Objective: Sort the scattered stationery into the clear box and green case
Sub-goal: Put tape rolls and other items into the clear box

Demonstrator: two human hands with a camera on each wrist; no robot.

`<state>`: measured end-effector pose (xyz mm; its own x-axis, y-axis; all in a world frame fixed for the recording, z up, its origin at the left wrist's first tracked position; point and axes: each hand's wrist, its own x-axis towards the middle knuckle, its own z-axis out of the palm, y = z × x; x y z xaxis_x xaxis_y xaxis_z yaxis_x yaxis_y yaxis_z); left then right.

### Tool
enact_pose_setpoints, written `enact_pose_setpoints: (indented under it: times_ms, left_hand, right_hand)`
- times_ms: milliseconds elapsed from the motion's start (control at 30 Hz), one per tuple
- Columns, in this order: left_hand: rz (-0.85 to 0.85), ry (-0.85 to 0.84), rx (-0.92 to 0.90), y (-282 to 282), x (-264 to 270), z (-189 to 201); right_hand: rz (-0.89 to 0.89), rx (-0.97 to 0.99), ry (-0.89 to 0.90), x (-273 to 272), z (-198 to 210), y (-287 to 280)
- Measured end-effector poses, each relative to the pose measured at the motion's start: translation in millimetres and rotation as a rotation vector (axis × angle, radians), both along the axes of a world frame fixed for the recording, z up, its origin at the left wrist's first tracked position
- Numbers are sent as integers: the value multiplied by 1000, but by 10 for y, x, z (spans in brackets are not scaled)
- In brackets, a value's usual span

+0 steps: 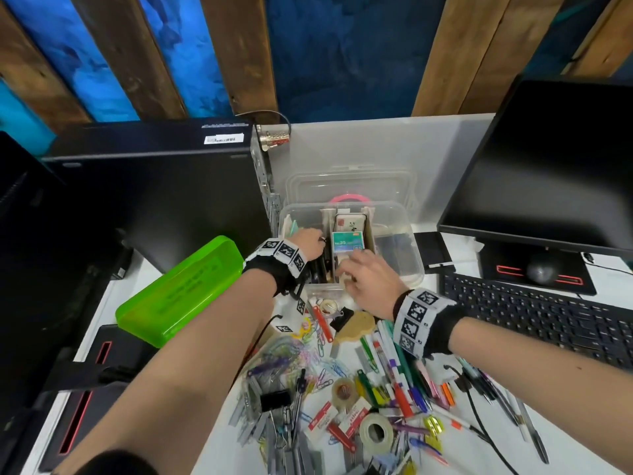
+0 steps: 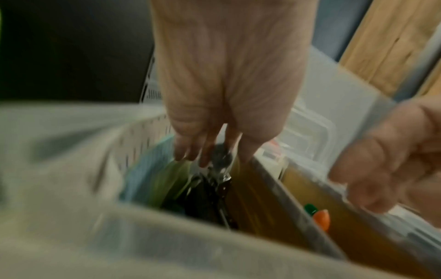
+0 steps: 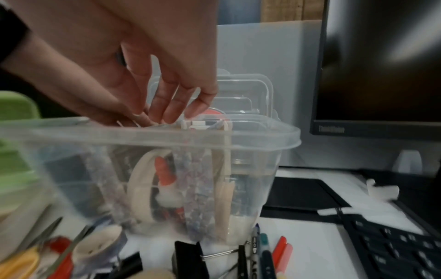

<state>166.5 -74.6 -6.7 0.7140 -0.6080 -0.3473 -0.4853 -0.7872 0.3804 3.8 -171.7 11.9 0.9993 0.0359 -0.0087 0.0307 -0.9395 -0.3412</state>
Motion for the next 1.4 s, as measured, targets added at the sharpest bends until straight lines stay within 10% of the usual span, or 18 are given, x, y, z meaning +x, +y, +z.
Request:
enact_pose_setpoints:
  times_ms: [300,567,867,1133,1400]
  left_hand:
    - [53,-339,-323,384,-630,205]
    - [28,-337,-357,503,-775,-20]
    - [-49,-319,-330,254,-707,56]
    - [-91,-349,-230,36,-478,78]
    - [-109,-385,-84,-214,-462,27]
  right_hand:
    - [362,-397,120,-425,-301,417]
    - [309,-520,476,-265,-476,439]
    - [258,-335,309,-367,-443,332]
    - [-21,191,165,-256,589,-394]
    - [-270,145,-47,524,755,-761]
